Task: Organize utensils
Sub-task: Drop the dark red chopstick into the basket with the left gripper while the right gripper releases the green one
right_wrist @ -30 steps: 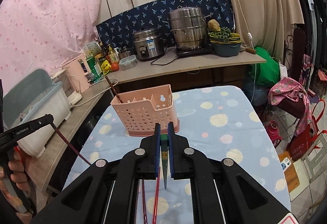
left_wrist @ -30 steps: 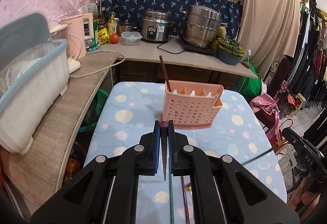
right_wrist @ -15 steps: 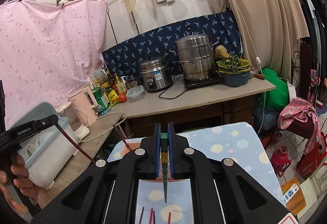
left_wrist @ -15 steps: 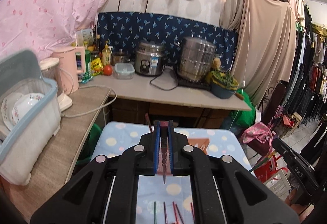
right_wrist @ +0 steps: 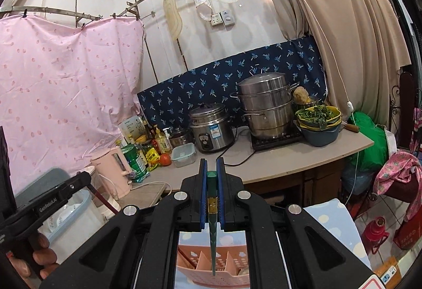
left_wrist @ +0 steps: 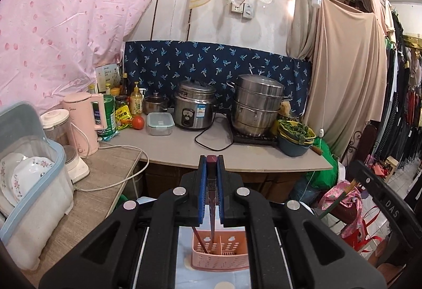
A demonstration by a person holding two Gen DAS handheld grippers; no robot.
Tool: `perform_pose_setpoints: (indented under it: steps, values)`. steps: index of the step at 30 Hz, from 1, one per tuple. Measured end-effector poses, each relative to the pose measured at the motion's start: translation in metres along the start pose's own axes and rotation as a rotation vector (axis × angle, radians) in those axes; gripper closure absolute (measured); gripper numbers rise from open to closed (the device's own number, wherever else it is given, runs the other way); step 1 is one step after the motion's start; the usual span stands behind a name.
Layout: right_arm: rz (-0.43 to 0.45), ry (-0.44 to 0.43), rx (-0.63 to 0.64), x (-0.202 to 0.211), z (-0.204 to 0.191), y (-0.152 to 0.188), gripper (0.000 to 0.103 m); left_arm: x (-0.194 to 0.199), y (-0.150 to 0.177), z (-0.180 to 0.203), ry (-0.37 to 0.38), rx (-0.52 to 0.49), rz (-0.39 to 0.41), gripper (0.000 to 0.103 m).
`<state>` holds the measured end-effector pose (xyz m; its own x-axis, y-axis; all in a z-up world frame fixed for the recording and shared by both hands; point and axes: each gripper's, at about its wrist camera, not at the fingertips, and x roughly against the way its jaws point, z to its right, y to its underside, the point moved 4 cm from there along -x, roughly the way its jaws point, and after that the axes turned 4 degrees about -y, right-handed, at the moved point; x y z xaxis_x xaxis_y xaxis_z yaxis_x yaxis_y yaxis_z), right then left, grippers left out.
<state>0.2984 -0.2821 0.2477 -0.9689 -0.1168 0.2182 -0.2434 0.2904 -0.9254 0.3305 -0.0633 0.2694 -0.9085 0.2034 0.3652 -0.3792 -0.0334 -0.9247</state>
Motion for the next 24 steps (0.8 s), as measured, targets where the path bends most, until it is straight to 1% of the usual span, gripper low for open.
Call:
perform_pose_setpoints:
  steps: [4,6,12,16,21,22,23,24]
  values:
    - [-0.016,-0.006,-0.017,-0.023,0.005,0.003,0.096,-0.022,0.008,0.000,-0.014,-0.010,-0.023,0.096]
    - [-0.039,-0.011,-0.026,-0.036,0.009,0.010,0.096,-0.032,0.013,-0.001,-0.016,-0.010,-0.039,0.096]
    - [-0.114,-0.006,-0.026,-0.067,0.018,0.043,0.096,-0.059,0.035,-0.001,-0.017,-0.018,-0.084,0.096]
    - [-0.162,0.003,-0.024,-0.081,0.023,0.065,0.096,-0.074,0.048,-0.003,-0.011,-0.009,-0.119,0.096]
    - [-0.207,0.017,-0.016,-0.094,0.026,0.083,0.096,-0.087,0.060,-0.007,-0.016,-0.004,-0.158,0.096]
    - [-0.213,0.018,-0.020,-0.094,0.027,0.085,0.095,-0.089,0.061,-0.007,-0.017,-0.003,-0.165,0.096]
    - [-0.213,0.024,-0.023,-0.094,0.028,0.088,0.091,-0.091,0.063,-0.008,-0.015,0.000,-0.176,0.096]
    - [-0.216,0.032,-0.024,-0.094,0.029,0.090,0.083,-0.093,0.066,-0.008,-0.012,0.004,-0.187,0.096]
